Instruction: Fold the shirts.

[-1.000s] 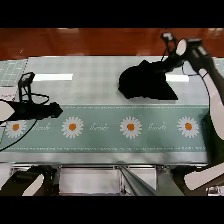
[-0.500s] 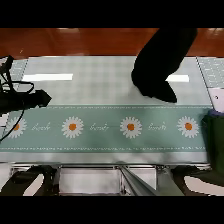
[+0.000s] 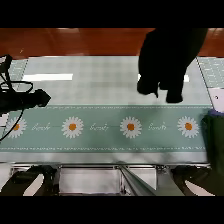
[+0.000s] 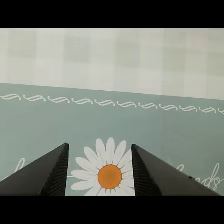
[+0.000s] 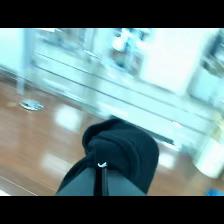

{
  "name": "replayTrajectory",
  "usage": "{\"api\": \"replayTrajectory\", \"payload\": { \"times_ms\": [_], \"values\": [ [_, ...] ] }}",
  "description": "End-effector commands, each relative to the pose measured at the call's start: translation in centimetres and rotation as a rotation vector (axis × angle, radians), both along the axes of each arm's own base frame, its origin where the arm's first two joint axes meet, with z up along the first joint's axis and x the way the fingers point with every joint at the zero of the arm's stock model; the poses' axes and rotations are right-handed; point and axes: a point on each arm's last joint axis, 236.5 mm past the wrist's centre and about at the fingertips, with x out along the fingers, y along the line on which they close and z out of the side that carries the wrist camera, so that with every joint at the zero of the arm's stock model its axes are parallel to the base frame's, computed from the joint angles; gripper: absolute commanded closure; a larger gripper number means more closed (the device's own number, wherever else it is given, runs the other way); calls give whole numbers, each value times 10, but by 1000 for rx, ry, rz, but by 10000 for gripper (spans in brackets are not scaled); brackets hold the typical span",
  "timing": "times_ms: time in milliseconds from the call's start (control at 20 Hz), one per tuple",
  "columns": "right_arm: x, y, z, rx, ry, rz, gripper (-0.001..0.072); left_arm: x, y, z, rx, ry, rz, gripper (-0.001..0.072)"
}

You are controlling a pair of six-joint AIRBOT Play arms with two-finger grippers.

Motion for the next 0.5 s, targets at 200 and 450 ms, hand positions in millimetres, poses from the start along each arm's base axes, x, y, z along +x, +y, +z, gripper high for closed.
{"api": "replayTrajectory", "payload": {
  "times_ms": [200, 450],
  "values": [
    [-40, 128, -165, -173, 525, 338, 689, 6, 31, 5, 131, -35, 30, 211],
    [-64, 207, -346, -276, 925, 487, 689, 5, 57, 4, 104, -25, 153, 212]
  ]
}}
